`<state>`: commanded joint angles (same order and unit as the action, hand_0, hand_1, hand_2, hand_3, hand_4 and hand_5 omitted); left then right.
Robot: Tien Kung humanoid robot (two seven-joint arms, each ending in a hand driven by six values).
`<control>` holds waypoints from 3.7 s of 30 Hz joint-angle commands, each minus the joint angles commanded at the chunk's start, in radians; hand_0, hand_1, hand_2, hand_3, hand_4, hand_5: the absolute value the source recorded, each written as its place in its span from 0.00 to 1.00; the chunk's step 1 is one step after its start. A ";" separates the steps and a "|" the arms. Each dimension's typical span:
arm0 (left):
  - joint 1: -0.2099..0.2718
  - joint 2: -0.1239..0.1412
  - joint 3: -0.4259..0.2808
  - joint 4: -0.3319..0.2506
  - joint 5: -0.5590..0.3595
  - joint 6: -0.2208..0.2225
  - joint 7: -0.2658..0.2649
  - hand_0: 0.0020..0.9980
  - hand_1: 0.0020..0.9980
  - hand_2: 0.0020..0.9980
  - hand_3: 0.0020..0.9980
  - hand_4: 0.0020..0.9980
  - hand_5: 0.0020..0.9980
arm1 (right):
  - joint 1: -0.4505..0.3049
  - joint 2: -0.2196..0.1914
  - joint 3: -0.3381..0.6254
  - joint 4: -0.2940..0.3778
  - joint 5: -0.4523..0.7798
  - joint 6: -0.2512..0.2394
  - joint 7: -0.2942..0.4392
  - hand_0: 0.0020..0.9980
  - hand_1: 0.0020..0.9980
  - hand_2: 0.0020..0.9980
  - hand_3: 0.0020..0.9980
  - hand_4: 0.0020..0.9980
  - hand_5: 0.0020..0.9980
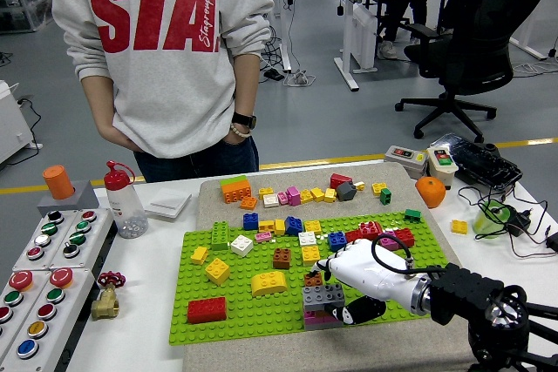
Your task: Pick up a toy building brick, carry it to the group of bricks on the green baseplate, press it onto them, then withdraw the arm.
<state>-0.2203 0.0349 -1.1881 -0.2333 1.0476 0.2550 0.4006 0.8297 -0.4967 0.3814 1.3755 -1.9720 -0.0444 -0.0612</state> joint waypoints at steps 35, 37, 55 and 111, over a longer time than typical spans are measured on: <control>0.015 -0.006 -0.006 -0.001 0.009 -0.002 0.005 0.63 0.59 0.61 0.40 0.30 0.94 | -0.074 -0.097 -0.015 0.149 -0.020 -0.312 0.083 0.62 0.65 0.63 0.60 0.45 0.26; 0.016 -0.006 -0.006 -0.001 0.010 -0.002 0.005 0.63 0.59 0.61 0.40 0.30 0.94 | -0.076 -0.099 -0.020 0.147 -0.033 -0.310 0.094 0.62 0.65 0.63 0.60 0.45 0.26; 0.015 -0.006 -0.003 -0.001 0.008 -0.004 0.004 0.63 0.59 0.61 0.40 0.30 0.94 | -0.069 -0.076 -0.053 0.103 -0.064 -0.249 0.119 0.62 0.65 0.64 0.61 0.46 0.26; 0.012 -0.007 0.000 -0.001 0.002 -0.004 0.002 0.63 0.59 0.61 0.40 0.30 0.94 | -0.093 -0.076 0.022 0.121 -0.015 -0.296 0.092 0.59 0.62 0.62 0.62 0.49 0.28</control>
<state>-0.2086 0.0282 -1.1878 -0.2341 1.0500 0.2507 0.4029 0.7371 -0.5727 0.4037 1.4970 -1.9868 -0.3401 0.0304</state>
